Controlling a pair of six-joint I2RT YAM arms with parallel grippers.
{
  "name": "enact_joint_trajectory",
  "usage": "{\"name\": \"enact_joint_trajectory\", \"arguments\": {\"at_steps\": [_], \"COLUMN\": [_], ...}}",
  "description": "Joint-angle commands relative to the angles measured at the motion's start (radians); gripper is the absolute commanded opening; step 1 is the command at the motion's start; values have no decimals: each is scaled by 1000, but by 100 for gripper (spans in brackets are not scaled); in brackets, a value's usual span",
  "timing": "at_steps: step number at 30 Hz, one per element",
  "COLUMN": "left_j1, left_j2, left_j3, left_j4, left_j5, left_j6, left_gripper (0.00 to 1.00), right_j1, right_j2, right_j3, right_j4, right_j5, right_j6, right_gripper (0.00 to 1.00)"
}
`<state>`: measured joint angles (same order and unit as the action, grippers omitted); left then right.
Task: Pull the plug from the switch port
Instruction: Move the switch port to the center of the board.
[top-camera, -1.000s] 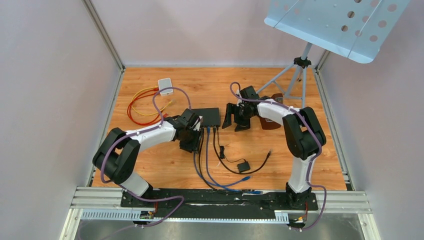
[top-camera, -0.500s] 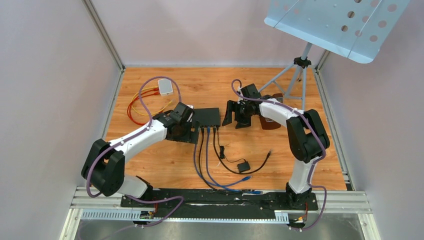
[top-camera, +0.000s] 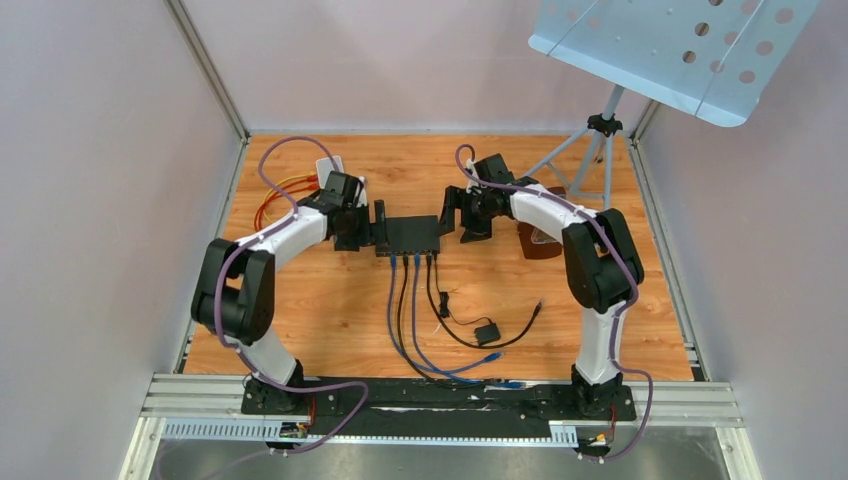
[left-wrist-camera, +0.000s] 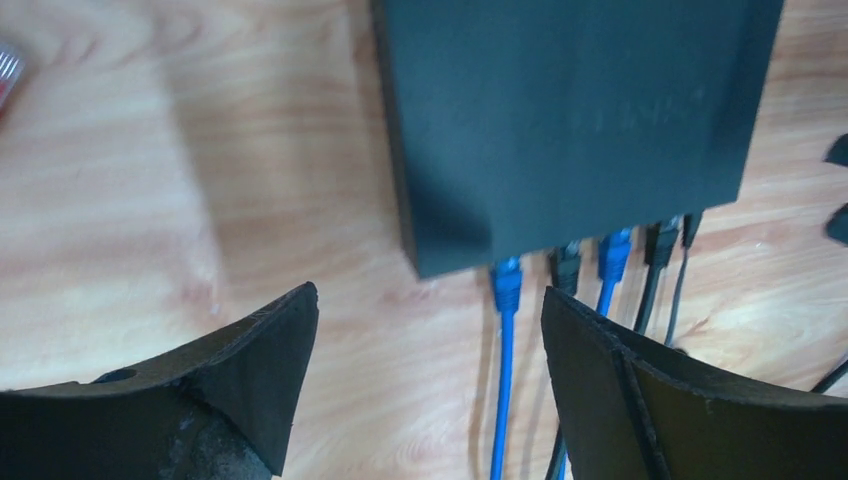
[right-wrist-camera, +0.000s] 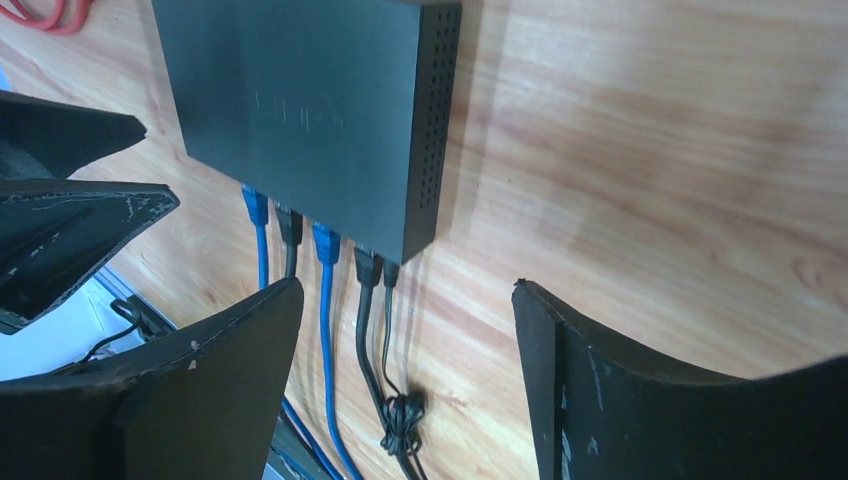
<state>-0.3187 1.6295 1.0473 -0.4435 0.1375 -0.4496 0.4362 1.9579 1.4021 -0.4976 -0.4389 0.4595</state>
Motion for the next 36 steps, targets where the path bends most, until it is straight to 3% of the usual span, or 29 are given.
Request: {"name": "enact_joint_trajectory", "arguments": {"at_steps": [1,10,16,24,36], "left_j1": [4,30,31,20,-118], "left_j2": [94,235,256,196,44], "left_j3": [96,134,85,-55,-207], "left_j4": [79,166,229,341,322], "left_j5": [104,187,262,341,261], "left_j6": [34,3,-2,-46,-98], "left_gripper": [88,82,68,53,47], "right_j1": [5,4,4,15,41], "right_j2": [74,183,247,261,117], "right_j3": [90,173,217,195,-11], "right_j4": [-7,-30,-40,-41,-7], "right_j5": [-42,-72,-119,-162,-83], "right_j6": [7,4,7,-6,-14], "right_gripper": [76,74,71,62,55]}}
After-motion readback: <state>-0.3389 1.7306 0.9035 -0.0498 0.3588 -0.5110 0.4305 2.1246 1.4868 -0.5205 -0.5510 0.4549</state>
